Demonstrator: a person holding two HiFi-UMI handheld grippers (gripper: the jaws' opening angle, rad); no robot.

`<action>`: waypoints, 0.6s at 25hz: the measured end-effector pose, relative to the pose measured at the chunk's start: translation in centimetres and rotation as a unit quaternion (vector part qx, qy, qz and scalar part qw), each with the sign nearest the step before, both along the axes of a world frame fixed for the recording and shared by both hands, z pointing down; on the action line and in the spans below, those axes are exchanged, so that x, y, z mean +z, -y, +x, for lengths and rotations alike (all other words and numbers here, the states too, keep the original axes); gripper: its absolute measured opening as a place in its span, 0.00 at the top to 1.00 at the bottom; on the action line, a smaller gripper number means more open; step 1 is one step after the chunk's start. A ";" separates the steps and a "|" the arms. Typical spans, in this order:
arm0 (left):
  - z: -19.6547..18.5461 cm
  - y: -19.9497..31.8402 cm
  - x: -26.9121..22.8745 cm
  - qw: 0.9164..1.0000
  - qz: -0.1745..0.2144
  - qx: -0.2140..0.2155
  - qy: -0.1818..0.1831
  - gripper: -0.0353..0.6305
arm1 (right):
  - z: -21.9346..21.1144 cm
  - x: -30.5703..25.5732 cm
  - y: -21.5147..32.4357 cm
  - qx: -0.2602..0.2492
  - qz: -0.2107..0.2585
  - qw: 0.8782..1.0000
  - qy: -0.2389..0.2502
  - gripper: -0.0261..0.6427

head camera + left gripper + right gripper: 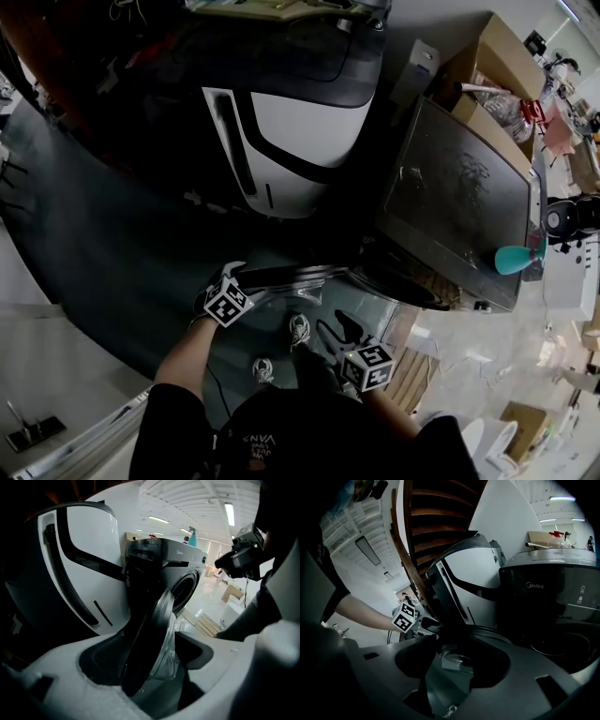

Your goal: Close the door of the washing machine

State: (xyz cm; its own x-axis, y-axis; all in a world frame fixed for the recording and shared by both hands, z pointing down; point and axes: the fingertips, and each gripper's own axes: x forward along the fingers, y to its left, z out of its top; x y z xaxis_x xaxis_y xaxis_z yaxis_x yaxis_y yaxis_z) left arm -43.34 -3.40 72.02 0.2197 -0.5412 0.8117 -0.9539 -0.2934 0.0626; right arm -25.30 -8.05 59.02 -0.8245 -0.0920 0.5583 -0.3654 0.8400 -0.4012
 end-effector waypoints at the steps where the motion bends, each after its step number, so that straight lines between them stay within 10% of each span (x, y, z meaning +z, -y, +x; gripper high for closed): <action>1: 0.2 0.1 0.3 1.000 -0.006 0.012 0.002 0.43 | 0.1 0.1 0.0 0.002 -0.002 1.000 -0.001 0.66; 15: 2.2 -1.4 2.2 0.993 -0.063 0.095 0.030 0.42 | 2.1 0.9 -2.3 0.028 -0.014 0.999 -0.006 0.65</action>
State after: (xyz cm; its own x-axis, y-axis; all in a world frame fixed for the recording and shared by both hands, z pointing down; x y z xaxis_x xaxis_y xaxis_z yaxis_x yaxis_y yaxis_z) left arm -41.10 -2.04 74.22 0.2574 -0.3878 0.8851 -0.8854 -0.4616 0.0553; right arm -23.18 -5.79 59.95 -0.8114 -0.1231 0.5714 -0.4173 0.8065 -0.4189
